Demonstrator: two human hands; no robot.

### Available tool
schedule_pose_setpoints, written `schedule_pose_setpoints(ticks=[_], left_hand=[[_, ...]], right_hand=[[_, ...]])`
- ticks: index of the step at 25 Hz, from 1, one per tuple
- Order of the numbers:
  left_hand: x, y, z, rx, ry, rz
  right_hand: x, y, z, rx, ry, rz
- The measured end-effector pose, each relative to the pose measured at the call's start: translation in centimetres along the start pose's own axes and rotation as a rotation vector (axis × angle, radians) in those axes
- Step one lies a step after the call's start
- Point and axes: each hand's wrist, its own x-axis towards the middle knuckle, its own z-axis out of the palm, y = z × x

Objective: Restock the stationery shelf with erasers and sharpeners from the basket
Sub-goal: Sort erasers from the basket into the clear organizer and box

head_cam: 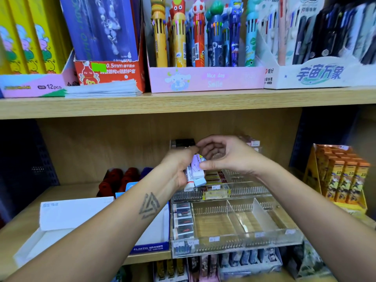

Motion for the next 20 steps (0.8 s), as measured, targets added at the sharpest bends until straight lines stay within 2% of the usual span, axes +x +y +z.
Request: schedule_pose_setpoints(ticks=[4, 6, 10, 16, 20], left_hand=[[0.5, -0.3, 0.5, -0.047, 0.159, 0.181], [0.5, -0.2, 0.4, -0.057, 0.176, 0.222], [-0.6, 0.1, -0.5, 0.028, 0.146, 0.168], [-1.8, 0.3, -2.9, 0.051, 0.018, 0.092], [-2.3, 0.6, -4.4, 0.062, 0.045, 0.102]], right_hand=[[-1.1, -0.2, 1.5, -0.093, 0.01, 0.062], [-1.4, -0.4, 2.2, -0.073, 0.011, 0.083], [-1.4, -0.7, 2.0, -0.05, 0.108, 0.096], [-2.9, -0.4, 1.3, -0.029, 0.114, 0.141], [-3.3, -0.1, 0.9, -0.053, 0.198, 0.099]])
